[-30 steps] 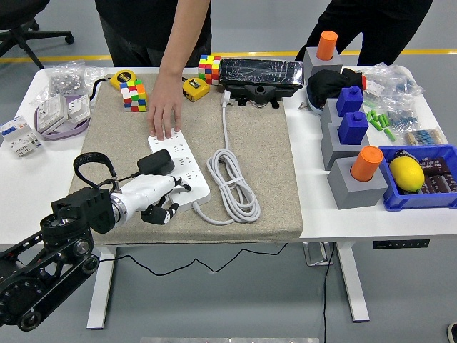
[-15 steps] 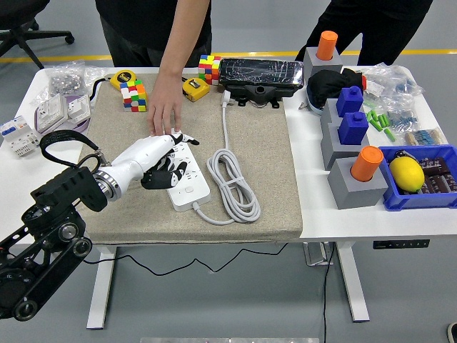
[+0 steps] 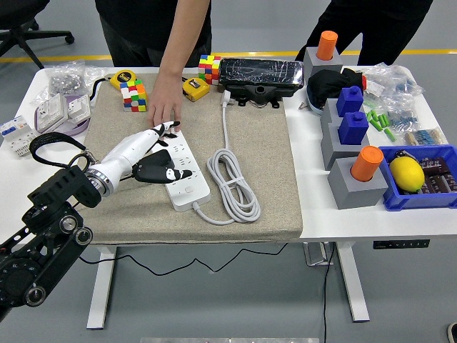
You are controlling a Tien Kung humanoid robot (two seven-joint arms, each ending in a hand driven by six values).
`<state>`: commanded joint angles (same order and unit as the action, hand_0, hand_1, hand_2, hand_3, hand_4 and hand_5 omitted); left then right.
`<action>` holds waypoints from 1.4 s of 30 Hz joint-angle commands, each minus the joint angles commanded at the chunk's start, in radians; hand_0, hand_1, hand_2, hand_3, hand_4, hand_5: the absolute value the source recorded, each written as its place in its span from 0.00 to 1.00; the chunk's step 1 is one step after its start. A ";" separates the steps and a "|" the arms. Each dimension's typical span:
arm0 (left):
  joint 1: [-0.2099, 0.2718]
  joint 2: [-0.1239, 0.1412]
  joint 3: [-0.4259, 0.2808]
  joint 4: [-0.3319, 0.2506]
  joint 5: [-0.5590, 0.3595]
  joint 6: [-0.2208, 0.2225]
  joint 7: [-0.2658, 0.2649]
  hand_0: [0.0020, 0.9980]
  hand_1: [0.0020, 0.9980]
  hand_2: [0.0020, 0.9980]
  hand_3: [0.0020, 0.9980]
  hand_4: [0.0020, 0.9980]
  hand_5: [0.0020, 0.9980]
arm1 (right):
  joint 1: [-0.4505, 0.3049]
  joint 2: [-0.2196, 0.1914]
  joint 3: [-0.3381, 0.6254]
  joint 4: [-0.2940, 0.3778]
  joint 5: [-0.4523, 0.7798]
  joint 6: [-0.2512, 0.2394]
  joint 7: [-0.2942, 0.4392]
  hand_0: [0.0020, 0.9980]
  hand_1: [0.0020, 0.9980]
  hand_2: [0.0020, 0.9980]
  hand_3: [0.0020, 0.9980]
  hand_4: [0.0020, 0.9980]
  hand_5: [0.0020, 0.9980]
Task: Pick up the plug,place it near the board,insert it into the board,press the button
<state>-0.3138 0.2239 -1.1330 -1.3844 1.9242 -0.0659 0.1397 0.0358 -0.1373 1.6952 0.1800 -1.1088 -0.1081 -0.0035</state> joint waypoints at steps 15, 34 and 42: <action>-0.008 -0.043 -0.028 0.185 0.023 0.041 -0.064 1.00 1.00 1.00 1.00 1.00 0.53 | -0.003 0.000 -0.001 0.000 0.001 -0.001 0.000 0.82 0.79 0.78 0.80 1.00 1.00; -0.025 -0.053 -0.008 0.283 0.065 0.101 -0.083 0.55 0.58 0.47 0.54 1.00 0.30 | -0.004 -0.001 -0.004 0.000 0.007 0.000 -0.001 0.82 0.79 0.77 0.80 1.00 1.00; -0.039 -0.059 -0.007 0.305 0.062 0.140 -0.097 0.35 0.31 0.40 0.52 1.00 0.31 | 0.001 -0.001 -0.007 0.000 0.012 0.002 0.000 0.82 0.79 0.78 0.80 1.00 1.00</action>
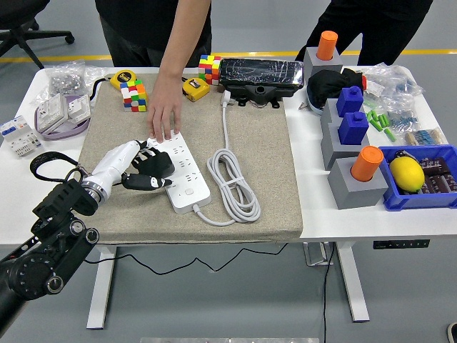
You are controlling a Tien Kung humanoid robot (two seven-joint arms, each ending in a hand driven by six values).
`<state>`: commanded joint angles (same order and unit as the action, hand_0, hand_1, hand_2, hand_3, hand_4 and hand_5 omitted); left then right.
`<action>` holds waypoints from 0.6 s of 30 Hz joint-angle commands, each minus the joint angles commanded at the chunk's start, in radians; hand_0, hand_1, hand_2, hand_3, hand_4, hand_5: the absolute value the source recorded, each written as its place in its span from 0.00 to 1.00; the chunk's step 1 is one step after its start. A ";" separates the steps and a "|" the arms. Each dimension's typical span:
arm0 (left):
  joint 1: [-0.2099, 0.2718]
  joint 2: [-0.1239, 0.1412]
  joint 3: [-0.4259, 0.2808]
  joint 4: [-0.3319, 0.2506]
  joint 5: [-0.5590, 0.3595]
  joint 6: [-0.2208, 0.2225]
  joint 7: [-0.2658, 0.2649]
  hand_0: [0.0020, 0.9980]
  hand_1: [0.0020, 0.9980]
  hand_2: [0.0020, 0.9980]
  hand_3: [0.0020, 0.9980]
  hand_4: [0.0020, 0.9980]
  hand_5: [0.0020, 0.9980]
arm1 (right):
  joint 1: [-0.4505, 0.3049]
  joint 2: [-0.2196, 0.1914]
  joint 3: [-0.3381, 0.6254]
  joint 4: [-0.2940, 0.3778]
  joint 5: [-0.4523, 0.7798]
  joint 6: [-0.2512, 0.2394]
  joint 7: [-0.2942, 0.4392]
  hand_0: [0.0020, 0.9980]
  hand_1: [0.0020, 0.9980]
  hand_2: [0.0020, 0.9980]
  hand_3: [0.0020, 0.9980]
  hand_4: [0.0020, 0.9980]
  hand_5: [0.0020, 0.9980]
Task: Pick up the plug,place it near the board,insert it into the board,press the button
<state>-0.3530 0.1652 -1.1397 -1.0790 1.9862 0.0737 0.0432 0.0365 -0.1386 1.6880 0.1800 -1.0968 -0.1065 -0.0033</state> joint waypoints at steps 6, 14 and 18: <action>-0.004 -0.005 0.002 0.007 0.001 0.020 -0.004 0.33 0.31 0.39 0.52 1.00 0.33 | 0.001 -0.001 -0.003 0.000 0.002 0.001 0.001 0.82 0.79 0.78 0.80 1.00 1.00; -0.011 -0.008 0.010 0.022 0.025 0.036 -0.006 0.33 0.29 0.39 0.52 1.00 0.33 | 0.003 -0.002 0.001 0.000 0.000 0.002 0.002 0.82 0.79 0.78 0.80 1.00 1.00; -0.012 -0.008 0.017 0.022 0.036 0.049 -0.008 0.33 0.29 0.39 0.52 1.00 0.34 | 0.004 -0.002 0.001 0.000 0.000 0.002 0.001 0.82 0.79 0.78 0.80 1.00 1.00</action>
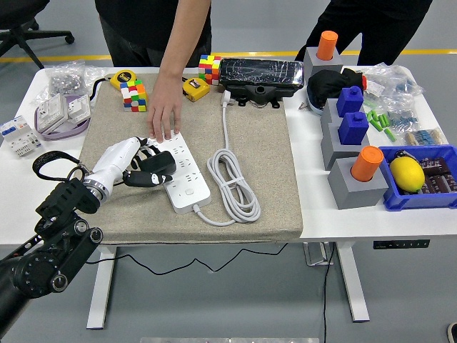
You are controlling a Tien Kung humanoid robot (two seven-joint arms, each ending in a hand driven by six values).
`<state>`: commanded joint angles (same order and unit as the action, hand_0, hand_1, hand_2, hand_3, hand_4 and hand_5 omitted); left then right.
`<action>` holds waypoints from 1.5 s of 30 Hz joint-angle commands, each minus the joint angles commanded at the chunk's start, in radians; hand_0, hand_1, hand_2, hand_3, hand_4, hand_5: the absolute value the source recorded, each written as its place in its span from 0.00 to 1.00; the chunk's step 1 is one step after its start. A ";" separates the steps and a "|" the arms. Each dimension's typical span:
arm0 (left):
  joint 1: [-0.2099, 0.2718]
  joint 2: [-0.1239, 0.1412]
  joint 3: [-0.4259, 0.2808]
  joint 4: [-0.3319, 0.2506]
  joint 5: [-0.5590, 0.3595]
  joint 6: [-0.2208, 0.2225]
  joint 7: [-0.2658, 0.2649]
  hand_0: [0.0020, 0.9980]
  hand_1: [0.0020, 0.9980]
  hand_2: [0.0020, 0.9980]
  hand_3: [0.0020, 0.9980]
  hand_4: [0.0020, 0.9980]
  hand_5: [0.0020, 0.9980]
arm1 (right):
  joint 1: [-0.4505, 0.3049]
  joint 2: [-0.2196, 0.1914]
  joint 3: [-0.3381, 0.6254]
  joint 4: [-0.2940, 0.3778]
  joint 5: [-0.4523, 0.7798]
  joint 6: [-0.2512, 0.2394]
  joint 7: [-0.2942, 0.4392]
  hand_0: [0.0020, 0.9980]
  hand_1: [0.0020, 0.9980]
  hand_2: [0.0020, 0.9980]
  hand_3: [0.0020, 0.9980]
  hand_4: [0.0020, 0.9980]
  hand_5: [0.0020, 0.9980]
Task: Pick up the plug,place it near the board,insert it into the board,press the button
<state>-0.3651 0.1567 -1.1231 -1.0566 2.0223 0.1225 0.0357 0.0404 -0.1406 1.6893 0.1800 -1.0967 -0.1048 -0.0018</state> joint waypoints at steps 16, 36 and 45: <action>0.003 0.002 0.009 0.016 0.007 0.048 -0.008 0.32 0.28 0.38 0.52 1.00 0.38 | -0.007 0.001 0.005 0.000 -0.005 -0.001 0.001 0.82 0.79 0.78 0.80 1.00 1.00; 0.003 0.006 0.022 0.014 0.072 0.086 0.004 0.29 0.24 0.37 0.51 0.98 0.17 | -0.007 0.002 0.005 0.000 -0.002 0.000 0.001 0.82 0.79 0.78 0.80 1.00 1.00; -0.011 0.013 0.015 0.009 0.068 0.096 0.001 0.28 0.23 0.36 0.51 0.97 0.17 | -0.004 0.001 0.005 0.000 0.000 0.001 0.001 0.82 0.79 0.78 0.80 1.00 1.00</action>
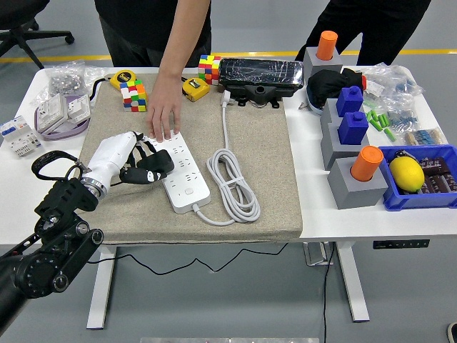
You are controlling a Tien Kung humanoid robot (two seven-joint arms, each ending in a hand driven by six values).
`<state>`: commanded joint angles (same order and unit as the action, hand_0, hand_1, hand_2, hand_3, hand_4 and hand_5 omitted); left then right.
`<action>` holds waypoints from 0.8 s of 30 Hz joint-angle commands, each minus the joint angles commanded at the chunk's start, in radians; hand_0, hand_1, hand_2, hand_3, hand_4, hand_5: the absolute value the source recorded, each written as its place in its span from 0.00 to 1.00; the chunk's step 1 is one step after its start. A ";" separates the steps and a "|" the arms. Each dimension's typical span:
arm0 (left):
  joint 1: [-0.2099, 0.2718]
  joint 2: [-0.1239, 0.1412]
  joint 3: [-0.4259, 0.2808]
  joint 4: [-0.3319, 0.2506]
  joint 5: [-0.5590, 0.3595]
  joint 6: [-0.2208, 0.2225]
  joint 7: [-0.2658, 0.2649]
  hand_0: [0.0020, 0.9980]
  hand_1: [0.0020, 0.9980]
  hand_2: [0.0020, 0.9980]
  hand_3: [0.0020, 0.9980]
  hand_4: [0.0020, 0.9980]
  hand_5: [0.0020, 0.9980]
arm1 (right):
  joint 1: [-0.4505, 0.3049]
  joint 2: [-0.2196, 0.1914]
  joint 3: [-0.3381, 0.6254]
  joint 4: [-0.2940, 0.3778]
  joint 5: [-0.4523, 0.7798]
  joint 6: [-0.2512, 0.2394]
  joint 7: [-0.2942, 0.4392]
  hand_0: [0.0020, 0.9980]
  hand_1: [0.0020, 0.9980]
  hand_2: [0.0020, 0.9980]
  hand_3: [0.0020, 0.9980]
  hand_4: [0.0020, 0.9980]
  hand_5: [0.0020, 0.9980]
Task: Pick up the plug,place it near the board,insert it into the board,press the button
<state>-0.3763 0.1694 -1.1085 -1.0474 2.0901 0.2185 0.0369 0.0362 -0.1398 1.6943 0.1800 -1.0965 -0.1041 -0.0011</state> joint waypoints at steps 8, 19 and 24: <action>-0.003 0.007 -0.006 -0.011 -0.025 -0.006 -0.002 0.27 0.22 0.36 0.51 0.97 0.17 | 0.002 -0.001 0.001 0.000 0.001 0.000 0.001 0.82 0.79 0.78 0.80 1.00 1.00; 0.001 0.018 -0.045 -0.095 -0.119 -0.026 -0.027 0.27 0.21 0.35 0.51 0.96 0.18 | 0.003 0.000 0.001 0.000 0.000 0.000 0.001 0.82 0.79 0.78 0.80 1.00 1.00; 0.003 0.037 -0.080 -0.111 -0.127 -0.052 -0.036 0.29 0.23 0.36 0.51 0.97 0.18 | 0.001 0.000 0.002 0.000 -0.002 -0.001 0.000 0.82 0.79 0.78 0.80 1.00 1.00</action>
<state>-0.3738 0.2064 -1.1882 -1.1583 1.9634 0.1669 0.0006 0.0367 -0.1399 1.6968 0.1800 -1.0987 -0.1051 -0.0015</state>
